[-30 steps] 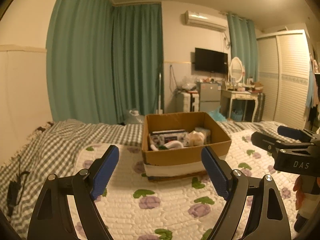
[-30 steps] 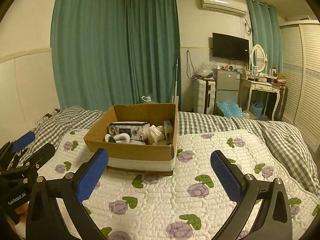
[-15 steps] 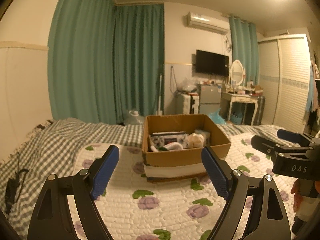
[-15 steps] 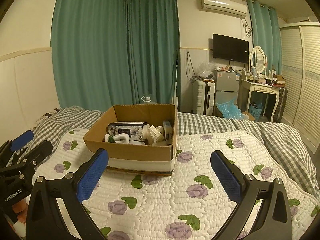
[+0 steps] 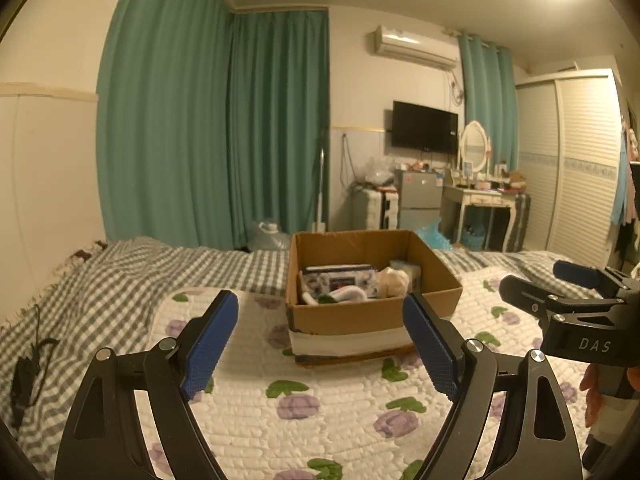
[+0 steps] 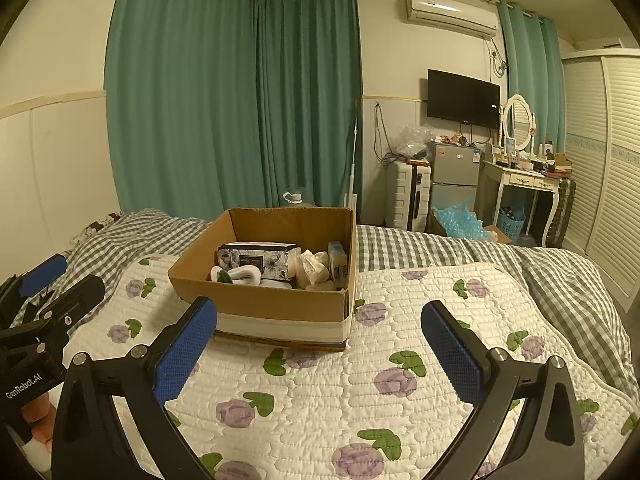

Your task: Organize soft objects

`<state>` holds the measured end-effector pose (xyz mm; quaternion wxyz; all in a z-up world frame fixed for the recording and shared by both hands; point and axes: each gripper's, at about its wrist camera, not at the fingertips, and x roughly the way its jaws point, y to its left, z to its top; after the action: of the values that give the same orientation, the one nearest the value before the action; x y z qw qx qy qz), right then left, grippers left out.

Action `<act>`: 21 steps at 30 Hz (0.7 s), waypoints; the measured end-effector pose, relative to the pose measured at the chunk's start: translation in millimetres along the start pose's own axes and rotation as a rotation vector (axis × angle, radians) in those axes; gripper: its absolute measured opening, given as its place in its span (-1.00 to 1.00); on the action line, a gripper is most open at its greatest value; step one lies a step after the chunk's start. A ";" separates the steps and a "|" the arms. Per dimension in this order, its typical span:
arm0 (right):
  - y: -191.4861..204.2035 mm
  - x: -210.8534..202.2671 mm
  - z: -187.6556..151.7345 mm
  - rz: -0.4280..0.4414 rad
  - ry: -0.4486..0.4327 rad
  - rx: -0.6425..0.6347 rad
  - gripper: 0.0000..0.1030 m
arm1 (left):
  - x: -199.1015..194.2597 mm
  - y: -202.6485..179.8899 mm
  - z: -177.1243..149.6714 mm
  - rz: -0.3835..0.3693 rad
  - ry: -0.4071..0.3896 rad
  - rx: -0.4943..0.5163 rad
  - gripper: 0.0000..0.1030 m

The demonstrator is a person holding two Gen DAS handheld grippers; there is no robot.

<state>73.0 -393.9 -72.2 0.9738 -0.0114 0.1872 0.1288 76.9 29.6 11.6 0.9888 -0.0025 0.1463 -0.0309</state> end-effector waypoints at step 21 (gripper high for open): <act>-0.2 0.4 -0.4 -0.001 0.000 -0.001 0.99 | -0.5 -0.5 1.0 0.009 -0.001 0.000 0.66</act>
<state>73.2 -394.0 -72.7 0.9738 -0.0122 0.1873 0.1284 76.7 29.2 12.7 0.9890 -0.0018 0.1457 -0.0265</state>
